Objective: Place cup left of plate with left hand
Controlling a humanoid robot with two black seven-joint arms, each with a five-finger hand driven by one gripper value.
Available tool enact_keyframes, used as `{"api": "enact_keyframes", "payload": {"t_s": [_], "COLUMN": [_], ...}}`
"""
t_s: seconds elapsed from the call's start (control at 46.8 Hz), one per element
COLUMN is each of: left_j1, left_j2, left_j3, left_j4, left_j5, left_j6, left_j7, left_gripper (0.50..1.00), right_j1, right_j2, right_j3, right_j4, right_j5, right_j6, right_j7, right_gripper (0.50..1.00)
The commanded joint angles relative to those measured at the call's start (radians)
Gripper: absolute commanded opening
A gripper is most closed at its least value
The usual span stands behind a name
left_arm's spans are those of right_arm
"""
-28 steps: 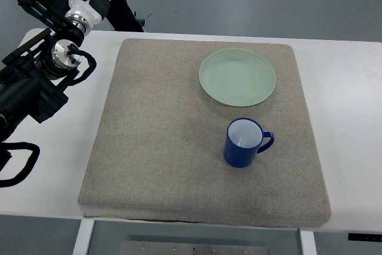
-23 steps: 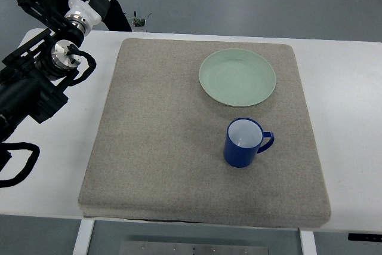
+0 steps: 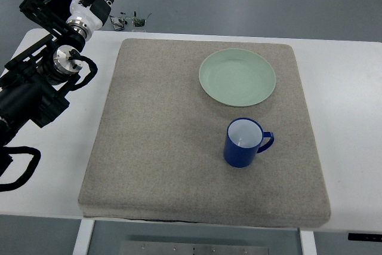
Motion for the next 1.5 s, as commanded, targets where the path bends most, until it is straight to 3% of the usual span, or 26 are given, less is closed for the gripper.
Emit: {"api": "enact_keyframes", "payload": {"t_s": [0.0, 0.385, 0.556, 1.155, 1.476], "left_j1": [-0.001, -0.003, -0.001, 0.004, 0.077], "left_j2": [-0.003, 0.005, 0.026, 0.283, 0.359], "left_j3": [0.001, 0.018, 0.068, 0.358, 0.400], "left_j4": [0.000, -0.014, -0.083, -0.573, -0.737], "left_j5": [0.000, 0.010, 0.020, 0.140, 0.399], "left_j6": [0.000, 0.006, -0.003, -0.029, -0.210], "left_j7": [0.000, 0.014, 0.016, 0.017, 0.016], "left_gripper": [0.994, 0.994, 0.994, 0.994, 0.994], "right_j1": [0.000, 0.000, 0.000, 0.000, 0.000], "right_j2": [0.000, 0.000, 0.000, 0.000, 0.000], "right_j3": [0.000, 0.000, 0.000, 0.000, 0.000], "right_j4": [-0.001, 0.001, -0.001, 0.001, 0.001], "right_j5": [0.000, 0.000, 0.000, 0.001, 0.000], "right_j6": [0.001, -0.001, -0.001, -0.001, -0.001], "right_j7": [0.000, 0.001, 0.001, 0.000, 0.000], "right_gripper": [0.934, 0.934, 0.934, 0.934, 0.934]}}
